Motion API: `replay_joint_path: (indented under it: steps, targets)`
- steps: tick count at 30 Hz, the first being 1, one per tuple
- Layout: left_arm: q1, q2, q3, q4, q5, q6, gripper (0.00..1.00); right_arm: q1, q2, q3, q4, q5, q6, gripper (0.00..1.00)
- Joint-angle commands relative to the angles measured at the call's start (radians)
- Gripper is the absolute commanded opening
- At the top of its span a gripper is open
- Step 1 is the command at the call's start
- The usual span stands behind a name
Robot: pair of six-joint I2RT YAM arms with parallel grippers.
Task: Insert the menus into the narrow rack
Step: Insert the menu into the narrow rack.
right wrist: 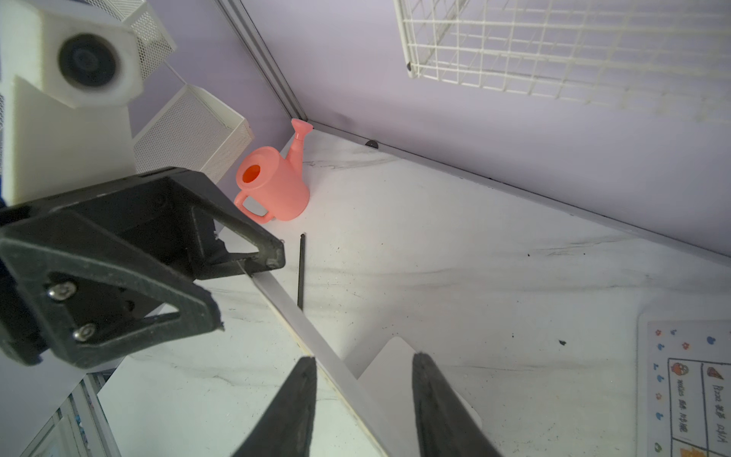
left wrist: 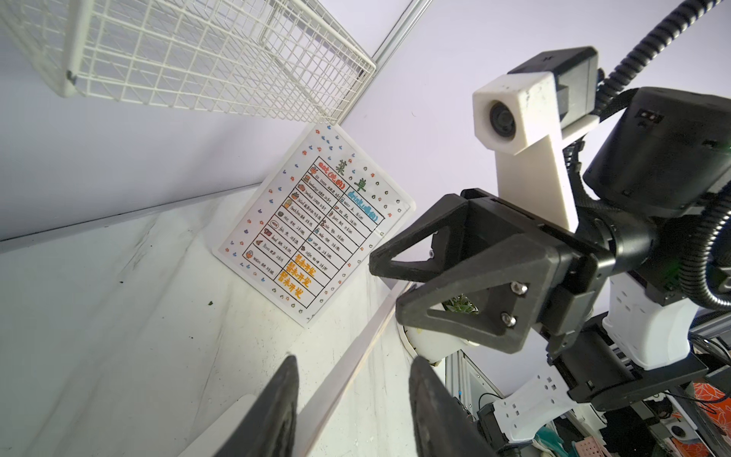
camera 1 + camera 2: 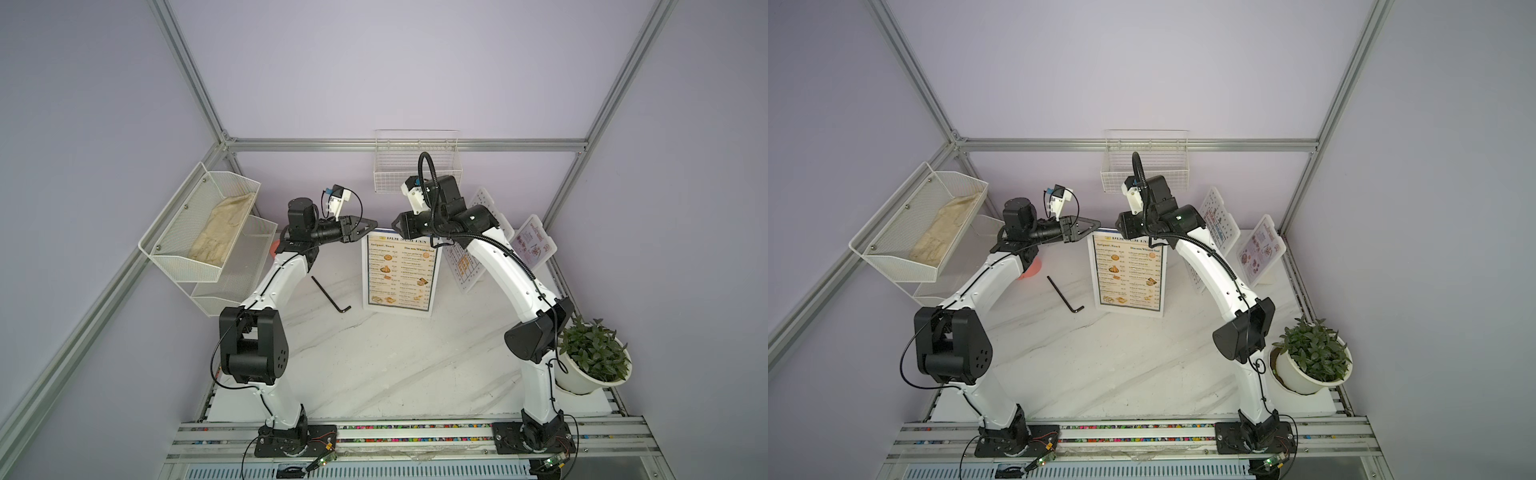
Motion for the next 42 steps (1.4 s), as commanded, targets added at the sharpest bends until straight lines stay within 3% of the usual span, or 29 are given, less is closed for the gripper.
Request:
replay_joint_path:
  steps: [1,5,17,22,27,30,37,42]
  targets:
    - [0.01,-0.059,-0.009,0.001,-0.007,0.03,0.51,0.007,-0.029,-0.017,-0.022,0.006,-0.021,0.43]
    - [0.013,-0.058,0.0,-0.003,-0.022,0.033,0.62,0.007,-0.039,-0.05,-0.013,0.003,-0.022,0.43]
    - [0.016,-0.089,0.007,-0.092,-0.105,0.096,0.83,0.007,-0.037,-0.038,-0.013,-0.001,-0.023,0.43]
    - [0.017,-0.164,-0.03,-0.185,-0.256,0.166,0.92,0.006,-0.065,-0.048,0.007,0.015,-0.043,0.44]
    - [0.017,-0.255,-0.091,-0.252,-0.43,0.193,1.0,-0.012,-0.127,-0.107,0.061,0.004,-0.069,0.51]
    - [0.015,-0.317,-0.146,-0.276,-0.517,0.201,1.0,-0.035,-0.188,-0.186,0.109,-0.018,-0.067,0.55]
    - [-0.025,-0.473,-0.329,-0.289,-0.68,0.197,1.0,-0.123,-0.41,-0.548,0.333,-0.085,0.012,0.69]
    - [-0.076,-0.54,-0.467,-0.286,-0.76,0.179,1.0,-0.2,-0.553,-0.771,0.428,-0.093,0.041,0.71]
